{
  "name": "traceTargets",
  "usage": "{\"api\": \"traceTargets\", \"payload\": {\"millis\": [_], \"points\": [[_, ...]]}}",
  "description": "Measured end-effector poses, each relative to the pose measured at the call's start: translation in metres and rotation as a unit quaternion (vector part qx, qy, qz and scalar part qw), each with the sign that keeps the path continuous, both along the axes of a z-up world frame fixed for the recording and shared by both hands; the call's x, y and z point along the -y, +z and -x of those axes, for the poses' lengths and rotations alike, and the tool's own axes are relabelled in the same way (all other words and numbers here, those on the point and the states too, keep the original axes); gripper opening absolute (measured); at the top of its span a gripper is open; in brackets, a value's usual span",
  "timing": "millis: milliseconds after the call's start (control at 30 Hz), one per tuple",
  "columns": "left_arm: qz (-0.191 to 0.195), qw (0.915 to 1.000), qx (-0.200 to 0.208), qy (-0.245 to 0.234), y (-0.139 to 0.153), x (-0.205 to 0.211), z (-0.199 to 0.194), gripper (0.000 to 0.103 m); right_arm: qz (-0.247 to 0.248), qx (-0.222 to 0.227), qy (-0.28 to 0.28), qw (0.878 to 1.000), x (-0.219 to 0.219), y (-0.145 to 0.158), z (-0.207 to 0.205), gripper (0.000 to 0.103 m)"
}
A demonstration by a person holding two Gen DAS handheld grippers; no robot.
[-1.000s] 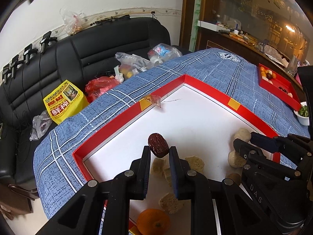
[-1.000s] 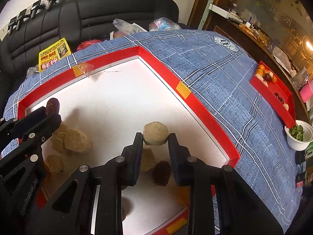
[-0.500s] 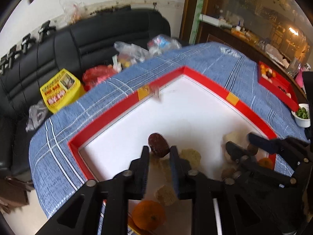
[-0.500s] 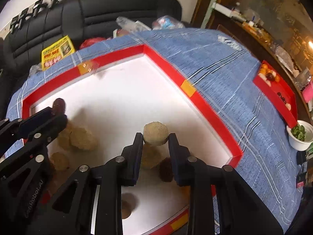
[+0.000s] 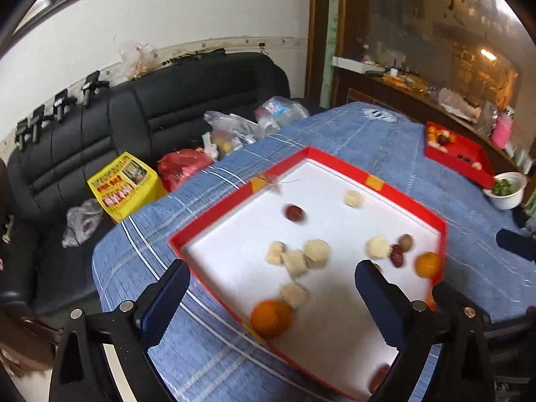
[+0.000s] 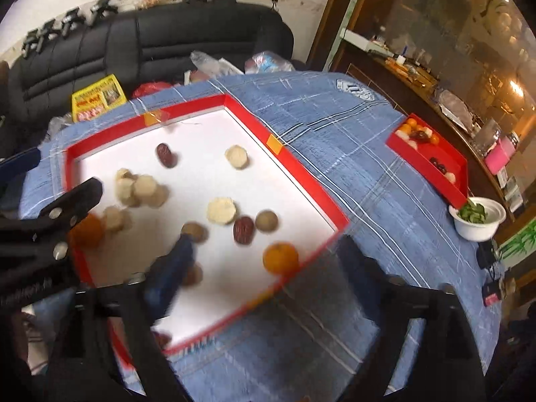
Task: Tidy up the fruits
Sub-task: 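Open both tools to drop the pastry and date into the tray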
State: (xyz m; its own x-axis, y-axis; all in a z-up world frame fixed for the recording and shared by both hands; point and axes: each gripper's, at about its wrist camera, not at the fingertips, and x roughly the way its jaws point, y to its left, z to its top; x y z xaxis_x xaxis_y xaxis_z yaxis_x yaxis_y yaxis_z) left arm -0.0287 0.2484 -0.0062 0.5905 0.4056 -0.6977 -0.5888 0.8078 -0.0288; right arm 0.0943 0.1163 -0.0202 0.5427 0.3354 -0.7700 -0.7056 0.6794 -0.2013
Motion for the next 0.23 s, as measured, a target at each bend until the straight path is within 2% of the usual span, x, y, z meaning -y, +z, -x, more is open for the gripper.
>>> {"api": "traceTargets", "payload": {"millis": [100,233], "points": [[-0.004,0.9998,0.009,-0.019,0.007,0.017,0.008,0.1,-0.014,0.01,0.018,1.0,0.019,0.013,0.024,0.103],[-0.017,0.9997,0.002,-0.016,0.012,0.031,0.013,0.1,-0.014,0.03,0.031,0.999,0.035,0.023,0.05,0.103]]}}
